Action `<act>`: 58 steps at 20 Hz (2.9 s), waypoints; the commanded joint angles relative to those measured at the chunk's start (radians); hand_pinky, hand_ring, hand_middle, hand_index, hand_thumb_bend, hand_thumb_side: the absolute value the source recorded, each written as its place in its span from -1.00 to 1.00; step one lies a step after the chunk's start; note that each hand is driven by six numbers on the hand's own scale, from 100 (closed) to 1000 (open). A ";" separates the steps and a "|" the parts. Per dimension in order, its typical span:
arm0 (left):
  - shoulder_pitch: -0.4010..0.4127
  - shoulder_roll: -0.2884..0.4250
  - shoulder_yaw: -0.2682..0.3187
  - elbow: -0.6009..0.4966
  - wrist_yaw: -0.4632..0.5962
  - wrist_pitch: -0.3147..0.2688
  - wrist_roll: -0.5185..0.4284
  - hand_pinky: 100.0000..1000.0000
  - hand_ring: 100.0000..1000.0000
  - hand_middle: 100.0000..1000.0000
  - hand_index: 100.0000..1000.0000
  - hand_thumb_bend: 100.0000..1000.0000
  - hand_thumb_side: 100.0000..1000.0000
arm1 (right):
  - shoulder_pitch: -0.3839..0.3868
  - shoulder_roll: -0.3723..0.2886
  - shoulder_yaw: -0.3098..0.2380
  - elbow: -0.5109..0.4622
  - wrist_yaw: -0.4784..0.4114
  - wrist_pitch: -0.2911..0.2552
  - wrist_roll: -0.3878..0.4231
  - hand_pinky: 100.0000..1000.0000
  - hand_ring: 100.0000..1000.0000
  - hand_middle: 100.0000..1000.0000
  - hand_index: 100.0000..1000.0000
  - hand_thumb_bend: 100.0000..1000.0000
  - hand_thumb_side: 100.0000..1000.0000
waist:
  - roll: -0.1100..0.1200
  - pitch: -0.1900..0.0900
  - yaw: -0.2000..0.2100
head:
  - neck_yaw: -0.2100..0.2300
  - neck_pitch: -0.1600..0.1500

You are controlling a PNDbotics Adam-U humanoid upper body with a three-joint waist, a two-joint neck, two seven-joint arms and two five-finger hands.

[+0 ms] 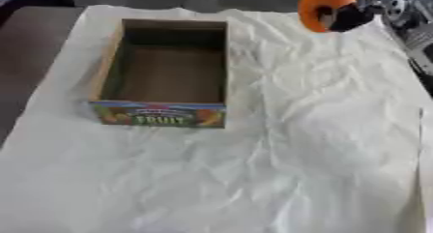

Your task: Pick up objects on the table and place them in the box.

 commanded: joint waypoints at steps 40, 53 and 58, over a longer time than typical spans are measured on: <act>-0.051 -0.008 -0.023 -0.017 0.031 -0.010 -0.031 -0.51 0.35 0.64 0.40 -1.00 0.43 | -0.182 0.592 0.080 0.446 0.306 0.038 -0.235 0.55 0.46 -0.03 0.25 -1.00 -1.00 | -0.001 -0.005 0.077 | -0.099 -0.020; -0.053 -0.009 -0.024 -0.017 0.032 -0.008 -0.034 -0.51 0.35 0.64 0.40 -1.00 0.43 | -0.173 0.612 0.100 0.527 0.277 -0.085 -0.117 0.70 0.74 0.59 0.77 -0.75 -0.30 | -0.005 -0.003 0.079 | -0.102 -0.019; -0.049 -0.012 -0.025 -0.017 0.032 -0.006 -0.035 -0.51 0.35 0.64 0.40 -1.00 0.44 | -0.176 0.607 0.094 0.523 0.311 -0.102 -0.036 0.75 0.80 0.67 0.86 0.35 0.09 | -0.005 -0.004 0.078 | -0.103 -0.016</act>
